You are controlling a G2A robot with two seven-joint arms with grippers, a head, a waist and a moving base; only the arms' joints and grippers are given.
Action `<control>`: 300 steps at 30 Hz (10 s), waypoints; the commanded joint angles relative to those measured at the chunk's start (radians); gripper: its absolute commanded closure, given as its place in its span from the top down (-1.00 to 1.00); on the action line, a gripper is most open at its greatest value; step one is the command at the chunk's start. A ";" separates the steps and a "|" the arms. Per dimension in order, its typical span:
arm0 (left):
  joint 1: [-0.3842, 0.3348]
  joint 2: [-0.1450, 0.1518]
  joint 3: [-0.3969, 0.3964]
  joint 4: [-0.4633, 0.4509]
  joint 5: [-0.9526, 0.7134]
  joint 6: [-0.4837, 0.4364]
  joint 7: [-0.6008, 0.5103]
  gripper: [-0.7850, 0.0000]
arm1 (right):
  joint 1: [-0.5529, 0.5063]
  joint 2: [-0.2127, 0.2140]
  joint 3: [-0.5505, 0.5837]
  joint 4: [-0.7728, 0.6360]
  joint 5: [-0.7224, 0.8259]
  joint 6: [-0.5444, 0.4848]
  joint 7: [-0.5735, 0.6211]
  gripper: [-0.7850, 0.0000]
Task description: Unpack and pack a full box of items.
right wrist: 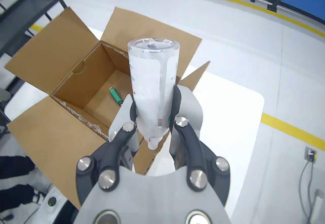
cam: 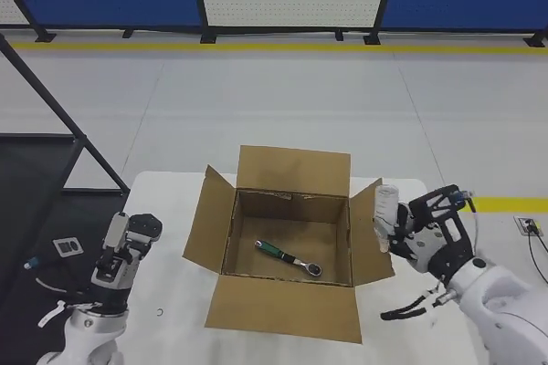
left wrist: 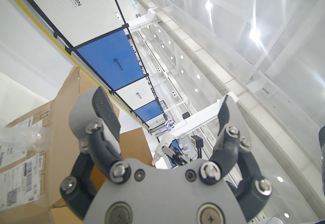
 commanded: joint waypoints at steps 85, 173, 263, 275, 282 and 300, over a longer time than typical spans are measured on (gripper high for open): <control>0.029 0.009 0.055 -0.037 0.076 -0.003 0.056 1.00 | 0.418 0.076 -0.214 1.115 0.310 0.138 0.312 -0.01; 0.142 0.024 -0.378 0.057 -0.426 -0.074 -0.083 1.00 | 1.118 -0.367 -1.372 1.455 0.328 0.080 0.239 1.00; 0.150 0.015 -0.272 0.005 -0.327 -0.062 -0.028 1.00 | 1.125 -0.582 -1.308 2.123 0.197 -0.368 -0.371 -1.00; 0.150 0.014 -0.267 0.004 -0.324 -0.063 -0.023 1.00 | 1.119 -0.574 -1.306 2.105 0.187 -0.357 -0.379 -1.00; 0.150 0.014 -0.267 0.004 -0.324 -0.063 -0.023 1.00 | 1.119 -0.574 -1.306 2.105 0.187 -0.357 -0.379 -1.00; 0.157 0.009 -0.209 -0.001 -0.211 -0.066 0.022 1.00 | 1.113 -0.573 -1.305 2.102 0.188 -0.353 -0.392 1.00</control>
